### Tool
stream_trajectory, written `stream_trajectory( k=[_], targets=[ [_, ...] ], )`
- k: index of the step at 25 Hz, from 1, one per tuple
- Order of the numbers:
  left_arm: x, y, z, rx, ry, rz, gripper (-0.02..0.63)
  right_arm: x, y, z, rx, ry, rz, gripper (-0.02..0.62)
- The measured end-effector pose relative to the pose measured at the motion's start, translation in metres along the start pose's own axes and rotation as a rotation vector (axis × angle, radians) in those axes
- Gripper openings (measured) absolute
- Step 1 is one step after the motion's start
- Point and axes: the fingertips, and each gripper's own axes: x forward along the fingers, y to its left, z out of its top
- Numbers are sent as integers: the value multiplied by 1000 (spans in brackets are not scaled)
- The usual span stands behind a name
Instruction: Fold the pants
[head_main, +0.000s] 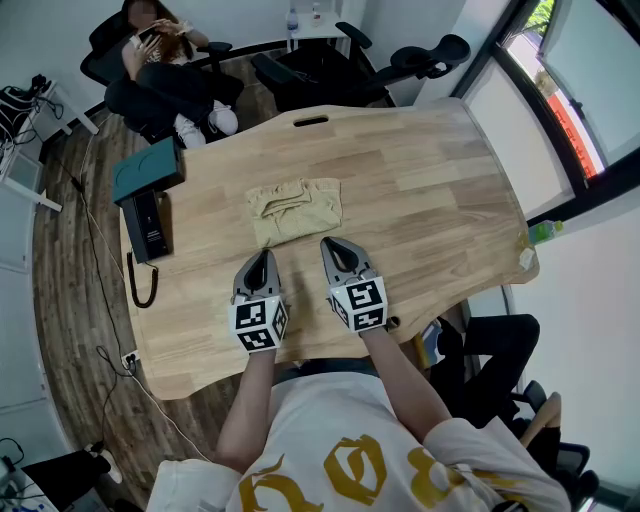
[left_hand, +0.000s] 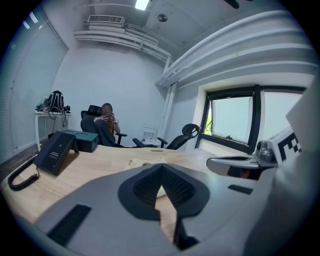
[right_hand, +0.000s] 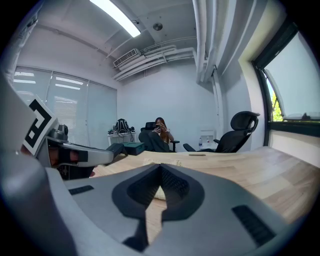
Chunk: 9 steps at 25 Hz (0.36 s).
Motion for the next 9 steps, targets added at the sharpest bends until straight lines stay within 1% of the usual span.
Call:
stream_trajectory(
  k=[9],
  targets=[
    [4, 2, 0, -9, 3, 0, 7, 2, -2, -3, -1, 10, -3, 5]
  ],
)
